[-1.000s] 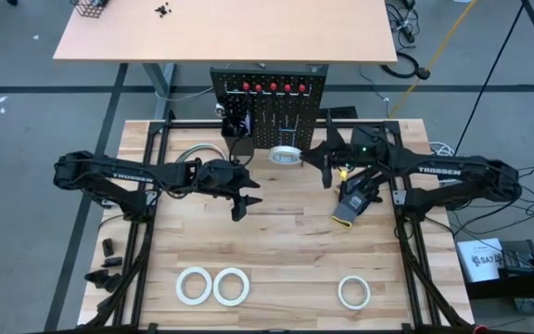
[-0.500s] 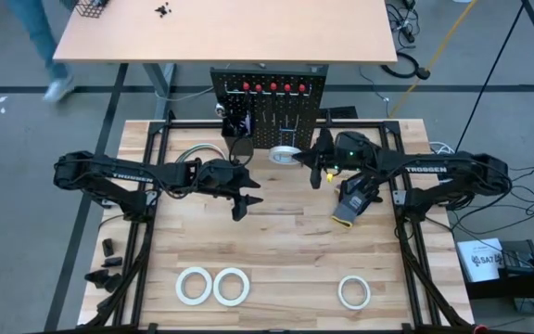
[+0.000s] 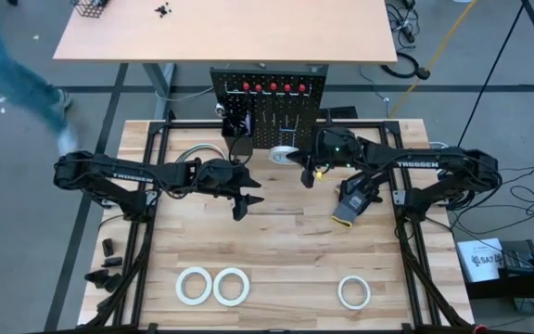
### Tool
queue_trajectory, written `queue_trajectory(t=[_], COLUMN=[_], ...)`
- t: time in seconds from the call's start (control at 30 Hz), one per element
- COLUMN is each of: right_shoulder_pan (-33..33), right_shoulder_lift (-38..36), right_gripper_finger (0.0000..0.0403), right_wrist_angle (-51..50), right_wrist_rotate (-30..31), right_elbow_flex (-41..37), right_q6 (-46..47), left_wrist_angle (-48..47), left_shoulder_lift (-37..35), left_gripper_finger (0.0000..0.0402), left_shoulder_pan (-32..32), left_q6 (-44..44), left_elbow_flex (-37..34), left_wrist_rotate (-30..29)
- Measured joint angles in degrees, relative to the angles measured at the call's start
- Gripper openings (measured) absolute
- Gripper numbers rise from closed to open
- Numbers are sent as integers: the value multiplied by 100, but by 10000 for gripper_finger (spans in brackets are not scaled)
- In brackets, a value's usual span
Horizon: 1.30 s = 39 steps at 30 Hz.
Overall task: Hang tools onto peg board
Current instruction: Hang the white tape on the peg board
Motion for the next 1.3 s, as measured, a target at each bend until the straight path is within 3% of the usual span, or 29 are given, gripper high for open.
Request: queue_trajectory(t=[0.4, 0.83, 1.03, 1.3], right_shoulder_pan=[-2, -48, -141, -150], right_shoulder_lift=[212, 285, 413, 644], right_gripper_finger=[0, 0, 0, 0], right_wrist_angle=[8, 76, 280, 665], right_wrist_rotate=[181, 1039, 1143, 1827], right_elbow_flex=[1, 0, 0, 0], right_q6=[-47, -127, -122, -23], left_wrist_angle=[-5, -16, -14, -14], left_shoulder_lift=[0, 0, 0, 0], left_gripper_finger=[228, 228, 228, 228], left_shoulder_pan=[0, 0, 0, 0], left_q6=[-77, -81, -84, -99], left_elbow_flex=[0, 0, 0, 0], left_wrist_rotate=[0, 0, 2, 74])
